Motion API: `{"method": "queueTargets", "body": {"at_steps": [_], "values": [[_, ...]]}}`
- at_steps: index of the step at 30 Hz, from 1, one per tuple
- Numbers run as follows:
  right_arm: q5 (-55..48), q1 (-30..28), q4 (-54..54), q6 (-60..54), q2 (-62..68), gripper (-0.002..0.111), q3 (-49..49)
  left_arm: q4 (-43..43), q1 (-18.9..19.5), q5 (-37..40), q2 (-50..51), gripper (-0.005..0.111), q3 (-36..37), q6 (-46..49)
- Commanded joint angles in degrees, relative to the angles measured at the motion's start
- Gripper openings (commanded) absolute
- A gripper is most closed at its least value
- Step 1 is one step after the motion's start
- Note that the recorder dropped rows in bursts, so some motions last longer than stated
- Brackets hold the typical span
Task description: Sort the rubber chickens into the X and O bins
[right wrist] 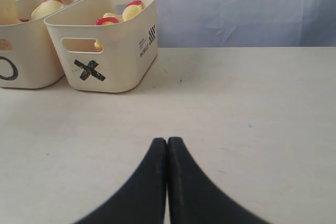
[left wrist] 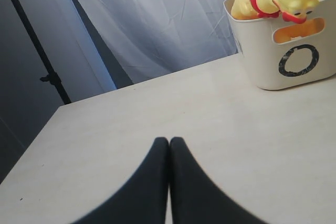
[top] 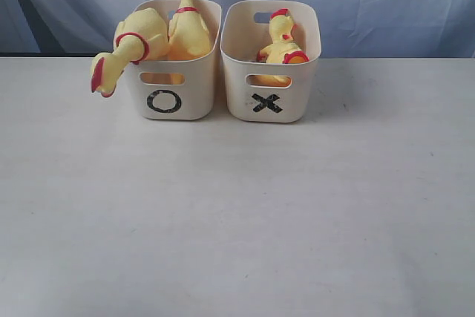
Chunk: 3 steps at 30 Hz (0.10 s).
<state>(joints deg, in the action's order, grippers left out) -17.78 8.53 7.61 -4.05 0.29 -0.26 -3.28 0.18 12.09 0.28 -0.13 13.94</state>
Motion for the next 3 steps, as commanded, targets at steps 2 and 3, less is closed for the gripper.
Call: {"method": "queueTargets", "body": {"at_steps": [2,3], "values": [[0.36,0.22,-0.05,-0.25,-0.29,-0.001,0.26,-0.21,0.26,-0.17,-0.28,0.000,0.13,0.05],[0.36,0.22,-0.05,-0.25,-0.29,-0.001,0.26,-0.21,0.26,-0.17,-0.28,0.000,0.13,0.05]]}}
